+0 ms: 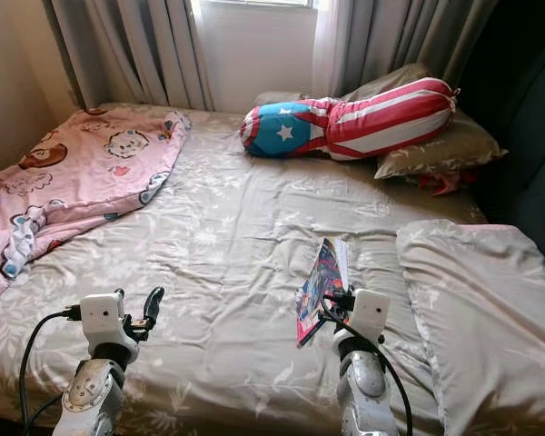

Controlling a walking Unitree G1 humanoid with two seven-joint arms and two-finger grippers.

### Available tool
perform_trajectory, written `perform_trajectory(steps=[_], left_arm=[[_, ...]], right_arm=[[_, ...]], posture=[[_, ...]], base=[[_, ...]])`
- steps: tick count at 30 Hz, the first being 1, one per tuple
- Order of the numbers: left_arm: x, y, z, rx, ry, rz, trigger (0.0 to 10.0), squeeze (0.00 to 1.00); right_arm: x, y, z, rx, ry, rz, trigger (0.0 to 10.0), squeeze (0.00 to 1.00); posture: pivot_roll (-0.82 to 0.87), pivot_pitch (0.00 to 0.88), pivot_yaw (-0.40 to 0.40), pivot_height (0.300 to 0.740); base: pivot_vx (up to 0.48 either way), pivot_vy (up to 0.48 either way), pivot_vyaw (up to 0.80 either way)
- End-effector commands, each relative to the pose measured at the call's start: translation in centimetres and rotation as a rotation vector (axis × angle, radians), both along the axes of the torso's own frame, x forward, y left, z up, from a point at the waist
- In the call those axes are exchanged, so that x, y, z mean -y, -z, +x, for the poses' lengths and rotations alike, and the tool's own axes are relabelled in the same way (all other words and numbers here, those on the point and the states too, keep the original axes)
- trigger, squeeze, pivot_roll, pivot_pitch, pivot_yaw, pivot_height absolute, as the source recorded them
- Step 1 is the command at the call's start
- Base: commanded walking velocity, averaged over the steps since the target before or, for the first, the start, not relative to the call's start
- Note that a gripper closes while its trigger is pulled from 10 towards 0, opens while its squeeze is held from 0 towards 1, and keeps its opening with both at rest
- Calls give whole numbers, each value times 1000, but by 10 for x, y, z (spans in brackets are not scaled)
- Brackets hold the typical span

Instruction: Clean up the room

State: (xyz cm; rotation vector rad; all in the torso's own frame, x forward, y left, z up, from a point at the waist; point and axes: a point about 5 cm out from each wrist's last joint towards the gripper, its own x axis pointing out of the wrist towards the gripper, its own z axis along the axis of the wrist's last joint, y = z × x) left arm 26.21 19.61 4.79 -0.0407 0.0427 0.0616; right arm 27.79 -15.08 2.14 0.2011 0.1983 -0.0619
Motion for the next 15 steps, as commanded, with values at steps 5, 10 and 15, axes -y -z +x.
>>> perform_trajectory(steps=[5, 10, 15], left_arm=[[-1, 4, -1, -20, 8, 5, 10000, 0], [-3, 5, -1, -19, -2, 6, 10000, 0], [-3, 6, 0, -23, 0, 1, 10000, 0]], right_arm=[[0, -10, 7, 56, -1, -2, 10000, 0], [0, -10, 7, 61, -1, 5, 10000, 0], [-3, -12, 7, 76, -19, 24, 10000, 0]], posture=[[24, 0, -50, 657], [29, 0, -53, 657], [30, 0, -53, 657]], base=[[0, 0, 0], [0, 0, 0], [0, 0, 0]])
